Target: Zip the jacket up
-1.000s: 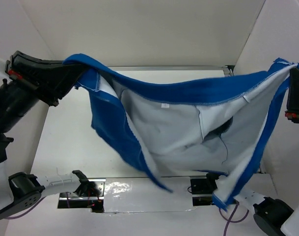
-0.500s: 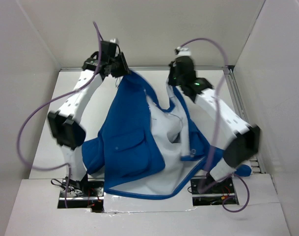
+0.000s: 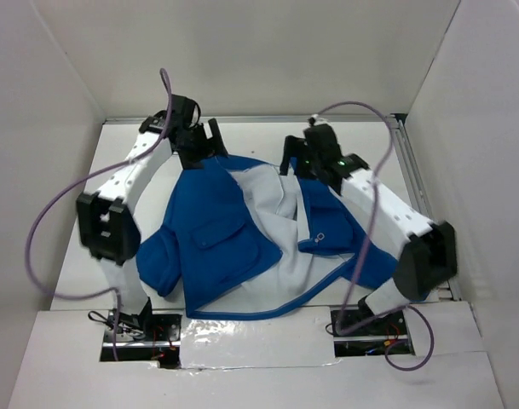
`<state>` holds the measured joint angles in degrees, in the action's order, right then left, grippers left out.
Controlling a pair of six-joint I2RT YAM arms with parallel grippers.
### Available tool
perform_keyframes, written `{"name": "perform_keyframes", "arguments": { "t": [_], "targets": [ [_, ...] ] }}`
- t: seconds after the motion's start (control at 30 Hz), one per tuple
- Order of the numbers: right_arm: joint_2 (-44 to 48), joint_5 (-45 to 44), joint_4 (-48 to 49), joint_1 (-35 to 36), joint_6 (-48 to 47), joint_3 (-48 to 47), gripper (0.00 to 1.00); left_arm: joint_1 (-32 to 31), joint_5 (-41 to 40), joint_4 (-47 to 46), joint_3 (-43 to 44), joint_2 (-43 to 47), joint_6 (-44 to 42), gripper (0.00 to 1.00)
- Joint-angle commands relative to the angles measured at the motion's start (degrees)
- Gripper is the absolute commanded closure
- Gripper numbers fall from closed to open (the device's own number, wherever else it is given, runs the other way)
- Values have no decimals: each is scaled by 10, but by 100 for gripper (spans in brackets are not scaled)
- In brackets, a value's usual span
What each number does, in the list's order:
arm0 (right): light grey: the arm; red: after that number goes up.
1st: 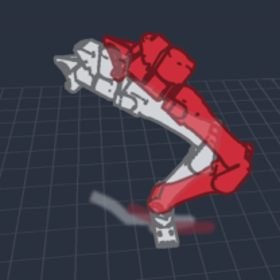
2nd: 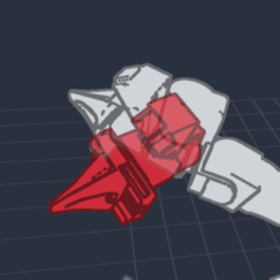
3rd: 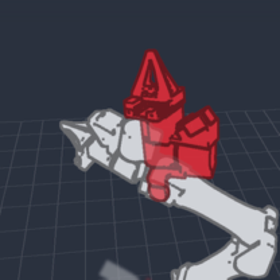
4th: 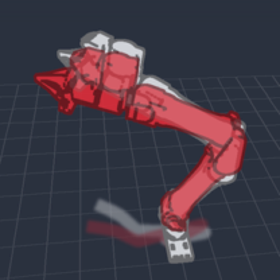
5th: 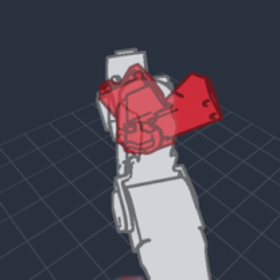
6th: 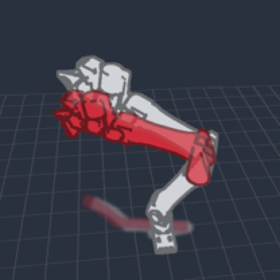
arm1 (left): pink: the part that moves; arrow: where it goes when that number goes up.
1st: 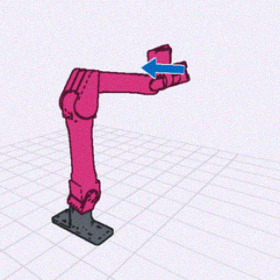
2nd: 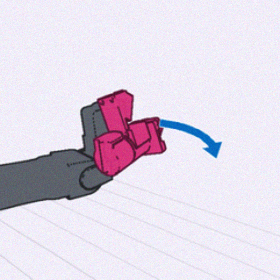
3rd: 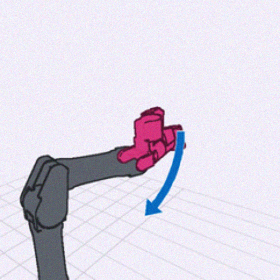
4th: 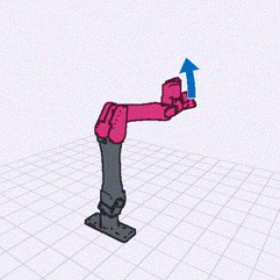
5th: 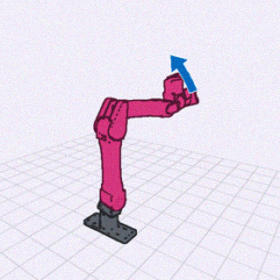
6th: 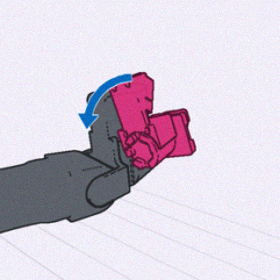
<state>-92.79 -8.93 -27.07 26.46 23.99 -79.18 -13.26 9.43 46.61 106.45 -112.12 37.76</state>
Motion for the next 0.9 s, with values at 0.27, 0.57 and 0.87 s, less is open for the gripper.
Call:
{"name": "perform_keyframes", "arguments": {
  "t": [0.27,0.57,0.87],
  "targets": [
    [270,128,105,-7,102,362,0,-170,67,-157,-533,348,129,1],
    [163,144,162,-33,141,424,0,-126,60,-206,-631,276,139,1],
    [-40,143,154,-102,123,230,0,16,-20,-110,-464,118,115,4]
  ]
}}
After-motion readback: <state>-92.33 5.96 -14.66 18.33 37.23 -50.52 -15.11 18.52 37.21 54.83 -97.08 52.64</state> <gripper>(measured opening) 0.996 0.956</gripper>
